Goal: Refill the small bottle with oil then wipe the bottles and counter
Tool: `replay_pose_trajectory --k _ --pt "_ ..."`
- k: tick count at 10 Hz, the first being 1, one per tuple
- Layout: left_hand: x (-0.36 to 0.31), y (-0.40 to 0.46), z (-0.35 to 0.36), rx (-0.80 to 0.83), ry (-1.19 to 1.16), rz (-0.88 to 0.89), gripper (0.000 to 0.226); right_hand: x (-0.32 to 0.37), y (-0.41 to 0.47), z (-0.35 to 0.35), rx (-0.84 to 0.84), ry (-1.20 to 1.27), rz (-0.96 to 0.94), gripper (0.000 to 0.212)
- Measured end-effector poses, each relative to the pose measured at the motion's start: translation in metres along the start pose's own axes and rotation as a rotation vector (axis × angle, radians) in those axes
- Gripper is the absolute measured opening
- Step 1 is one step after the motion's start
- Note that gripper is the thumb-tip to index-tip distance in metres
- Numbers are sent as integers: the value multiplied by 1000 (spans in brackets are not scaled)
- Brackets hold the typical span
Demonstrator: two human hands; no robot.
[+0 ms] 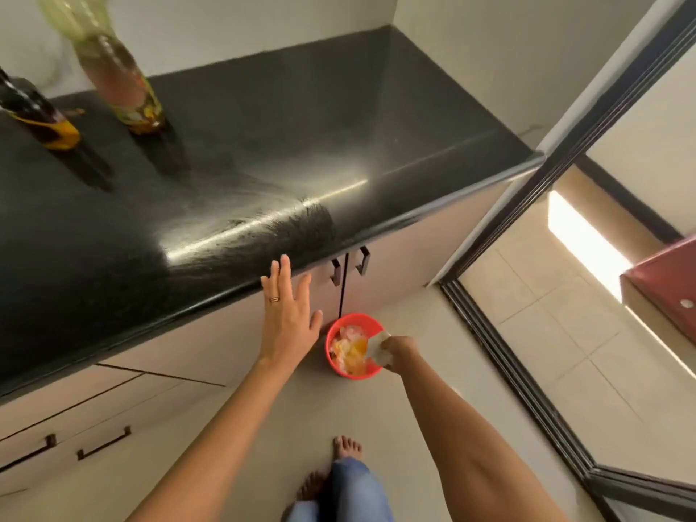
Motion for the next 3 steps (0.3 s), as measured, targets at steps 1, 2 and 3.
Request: replay_pose_trajectory --k 1,2,3 --pt "3 4 20 -109 88 13 66 -20 42 15 55 136 22 28" --pt "10 5 27 -228 100 35 58 -43 89 18 88 193 -140 24" --pt "11 7 33 -315 63 10 52 -72 132 12 263 418 -354 41"
Point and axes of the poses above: each hand's wrist, its own y-axis towards the middle knuckle, its own z-axis out of the palm, x = y × z, the point moved 3 cm from there along y, towards the middle knuckle, and after that the axes turned 6 degrees about -z, right-handed, at the moved point
